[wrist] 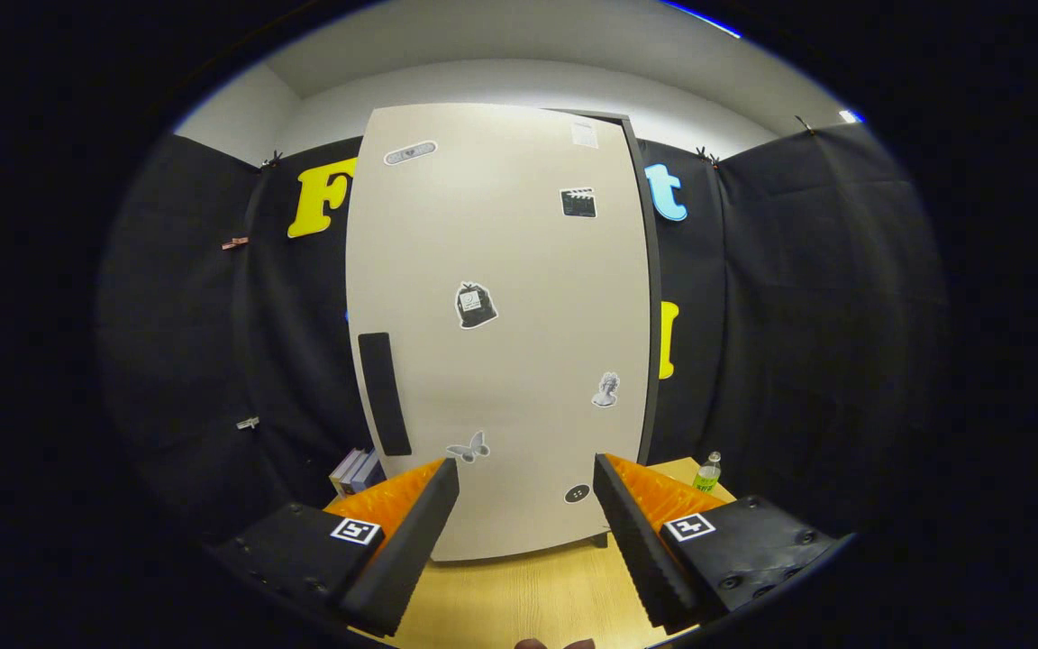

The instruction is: Open the shoe cabinet door, grab the shoes and put them into the shoe cabinet, then close the shoe cabinet door.

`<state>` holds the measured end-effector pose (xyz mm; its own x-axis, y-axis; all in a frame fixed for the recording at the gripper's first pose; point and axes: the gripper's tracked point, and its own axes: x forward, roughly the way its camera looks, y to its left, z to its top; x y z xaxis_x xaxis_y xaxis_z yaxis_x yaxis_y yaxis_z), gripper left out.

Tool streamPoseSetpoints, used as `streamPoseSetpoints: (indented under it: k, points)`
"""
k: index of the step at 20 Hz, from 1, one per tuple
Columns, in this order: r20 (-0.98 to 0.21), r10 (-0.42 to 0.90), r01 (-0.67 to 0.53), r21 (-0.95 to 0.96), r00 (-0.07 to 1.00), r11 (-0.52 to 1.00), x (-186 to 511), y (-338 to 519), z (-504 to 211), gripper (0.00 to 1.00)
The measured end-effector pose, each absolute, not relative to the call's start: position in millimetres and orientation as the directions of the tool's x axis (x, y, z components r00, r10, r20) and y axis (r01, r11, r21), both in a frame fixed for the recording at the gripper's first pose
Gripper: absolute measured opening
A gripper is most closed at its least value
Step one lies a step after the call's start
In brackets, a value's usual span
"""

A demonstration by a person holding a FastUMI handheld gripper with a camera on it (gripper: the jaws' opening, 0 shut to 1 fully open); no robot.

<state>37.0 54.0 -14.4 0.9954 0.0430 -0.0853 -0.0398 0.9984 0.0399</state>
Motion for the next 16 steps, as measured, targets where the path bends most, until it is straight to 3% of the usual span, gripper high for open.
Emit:
streamPoseSetpoints:
  k: [16]
  points:
    - [-0.081,0.040,-0.038,0.032,0.996,0.999,35.5,51.9,-13.5,0.98]
